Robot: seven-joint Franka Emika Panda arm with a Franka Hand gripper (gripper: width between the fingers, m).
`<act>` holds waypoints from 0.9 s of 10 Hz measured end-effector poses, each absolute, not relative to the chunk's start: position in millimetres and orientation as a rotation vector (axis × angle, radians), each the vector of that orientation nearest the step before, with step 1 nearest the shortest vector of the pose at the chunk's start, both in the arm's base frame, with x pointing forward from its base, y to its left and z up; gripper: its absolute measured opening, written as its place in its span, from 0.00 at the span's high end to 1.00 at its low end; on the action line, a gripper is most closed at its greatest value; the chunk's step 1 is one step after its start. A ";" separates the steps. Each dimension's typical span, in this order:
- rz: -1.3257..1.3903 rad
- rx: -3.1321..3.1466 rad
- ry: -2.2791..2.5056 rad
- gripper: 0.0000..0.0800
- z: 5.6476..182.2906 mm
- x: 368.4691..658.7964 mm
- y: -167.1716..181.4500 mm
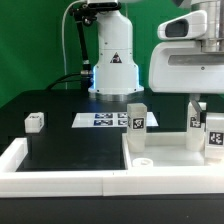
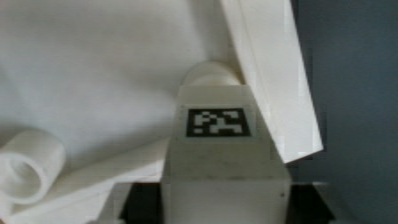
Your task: Assemble square table
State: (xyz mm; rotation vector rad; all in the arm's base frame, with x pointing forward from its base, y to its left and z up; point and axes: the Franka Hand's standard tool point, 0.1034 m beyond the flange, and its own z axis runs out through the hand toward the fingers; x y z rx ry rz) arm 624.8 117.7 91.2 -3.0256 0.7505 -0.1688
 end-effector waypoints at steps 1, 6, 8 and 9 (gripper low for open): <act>-0.167 -2.967 0.933 0.63 91.1 624.6 117.3; -0.136 -2.610 1.644 0.63 89.7 622.1 121.6; -0.122 -2.515 1.776 0.63 89.9 622.1 121.6; -0.120 -2.480 1.821 0.63 89.8 622.0 121.5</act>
Offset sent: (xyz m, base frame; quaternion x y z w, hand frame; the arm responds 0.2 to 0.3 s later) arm -0.0038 0.0042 -0.0085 -0.0048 -0.0083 0.2300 0.9732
